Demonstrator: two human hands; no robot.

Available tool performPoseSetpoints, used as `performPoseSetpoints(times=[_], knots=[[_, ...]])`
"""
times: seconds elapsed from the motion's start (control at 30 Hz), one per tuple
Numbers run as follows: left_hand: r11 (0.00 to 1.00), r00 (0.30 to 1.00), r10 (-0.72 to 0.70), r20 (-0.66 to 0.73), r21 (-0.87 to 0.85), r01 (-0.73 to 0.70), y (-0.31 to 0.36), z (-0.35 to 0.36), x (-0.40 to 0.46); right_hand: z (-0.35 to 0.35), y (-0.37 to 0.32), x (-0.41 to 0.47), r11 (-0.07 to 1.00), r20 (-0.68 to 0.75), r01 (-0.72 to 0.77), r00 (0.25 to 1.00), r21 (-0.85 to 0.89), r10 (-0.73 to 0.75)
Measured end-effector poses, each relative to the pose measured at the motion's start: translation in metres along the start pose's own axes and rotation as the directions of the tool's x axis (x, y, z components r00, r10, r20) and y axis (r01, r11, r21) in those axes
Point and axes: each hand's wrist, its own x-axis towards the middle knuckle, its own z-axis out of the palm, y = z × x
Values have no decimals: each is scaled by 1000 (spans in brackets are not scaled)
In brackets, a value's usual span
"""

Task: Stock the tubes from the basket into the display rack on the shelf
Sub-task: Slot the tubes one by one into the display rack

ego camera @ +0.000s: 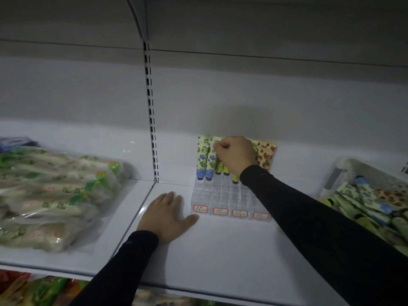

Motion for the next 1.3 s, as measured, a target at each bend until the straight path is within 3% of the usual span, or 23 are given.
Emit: performPoseSetpoints(times=[0.3, 0.7, 1.03, 1.17, 1.3], knots=[[1000, 999, 5, -36, 0, -5, 1, -1, -1, 3, 2, 3, 1000, 11, 8, 1000, -26, -7], [999, 1000, -22, 14, -23, 22, 4, -7, -3, 1, 1, 1, 999, 31, 33, 999, -34, -32], [984, 992, -124, -16, -134, 120, 18, -24, -14, -62, 10, -38, 995, -65, 99, 993, -7, -99], [974, 989, -138, -52, -186, 127, 29, -35, -22, -100, 42, -69, 974, 1, 165, 986, -153, -167], [967, 993, -83, -89, -248, 59, 63, -51, -26, -130, 84, -99, 968, 102, 102, 992, -228, -80]])
